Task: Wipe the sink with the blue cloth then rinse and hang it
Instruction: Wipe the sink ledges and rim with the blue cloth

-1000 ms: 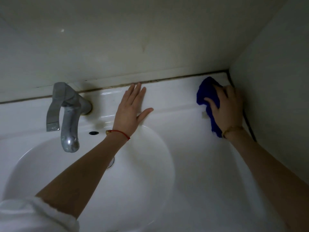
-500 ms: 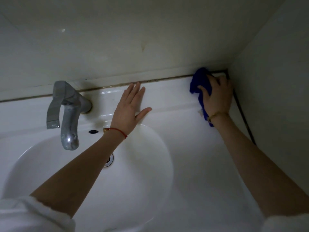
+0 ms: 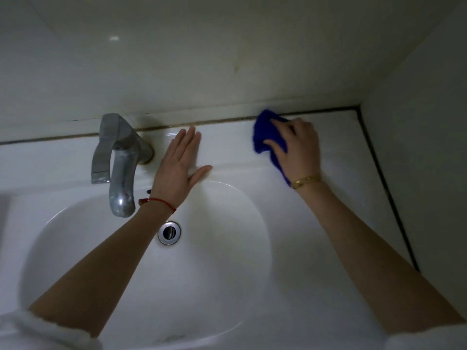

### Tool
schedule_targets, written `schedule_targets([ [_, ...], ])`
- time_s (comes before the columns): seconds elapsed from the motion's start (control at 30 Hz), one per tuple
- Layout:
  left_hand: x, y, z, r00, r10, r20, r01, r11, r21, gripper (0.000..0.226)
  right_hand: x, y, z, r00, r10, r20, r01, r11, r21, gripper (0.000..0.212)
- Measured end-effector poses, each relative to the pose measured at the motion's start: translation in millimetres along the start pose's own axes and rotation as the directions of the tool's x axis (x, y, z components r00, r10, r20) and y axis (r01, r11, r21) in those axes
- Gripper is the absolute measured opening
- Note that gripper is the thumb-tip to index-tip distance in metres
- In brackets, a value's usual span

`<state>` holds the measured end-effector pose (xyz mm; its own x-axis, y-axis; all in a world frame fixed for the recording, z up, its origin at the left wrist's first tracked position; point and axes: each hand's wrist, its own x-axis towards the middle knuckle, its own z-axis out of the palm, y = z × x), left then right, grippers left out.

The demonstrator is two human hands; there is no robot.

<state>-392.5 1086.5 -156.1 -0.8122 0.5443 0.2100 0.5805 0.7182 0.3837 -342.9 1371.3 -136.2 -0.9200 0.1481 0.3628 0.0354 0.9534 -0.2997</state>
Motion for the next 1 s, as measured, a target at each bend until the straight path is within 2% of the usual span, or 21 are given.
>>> schedule_targets([
  [0.07,1,-1,-1,1.0,0.002,-0.007,-0.003,1.0,-0.024,0.074,-1,-5,3,0.978,0.206,-0.036,-0.207,0.978,-0.025,0.044],
  [0.13,1,-1,-1,1.0,0.012,-0.009,-0.012,1.0,-0.02,0.073,-2,-28,11,0.962,0.265,-0.058,-0.268,0.962,-0.052,0.045],
  [0.3,0,0,-2,0.999,-0.009,0.031,0.009,1.0,-0.009,0.075,2,-75,28,0.998,-0.038,0.046,0.037,0.999,0.01,0.047],
  [0.47,-1,2,-2,0.998,-0.022,0.058,0.022,1.0,0.003,0.076,-16,-52,7,0.969,-0.203,0.14,0.198,0.979,0.047,0.052],
  [0.6,0,9,0,0.999,-0.036,0.032,0.037,0.999,-0.037,0.074,-77,-20,-14,0.967,-0.163,0.197,0.16,0.987,0.03,0.053],
  [0.7,4,19,0,0.998,0.049,0.027,-0.048,0.998,-0.033,0.071,-116,-3,-23,0.968,-0.054,0.244,0.069,0.996,-0.055,0.053],
  [0.8,7,30,5,0.996,0.082,0.039,-0.08,0.996,-0.048,0.07,-115,-20,-17,0.974,0.049,0.221,-0.03,0.996,-0.086,0.055],
  [0.9,6,37,12,0.997,0.057,0.058,-0.055,0.998,-0.025,0.07,-102,-54,-1,0.968,-0.001,0.25,0.031,0.993,-0.116,0.056],
  [1.0,6,34,11,0.996,0.065,0.06,-0.063,0.998,-0.029,0.069,-100,-49,-2,0.959,-0.09,0.267,0.12,0.988,-0.098,0.055],
])
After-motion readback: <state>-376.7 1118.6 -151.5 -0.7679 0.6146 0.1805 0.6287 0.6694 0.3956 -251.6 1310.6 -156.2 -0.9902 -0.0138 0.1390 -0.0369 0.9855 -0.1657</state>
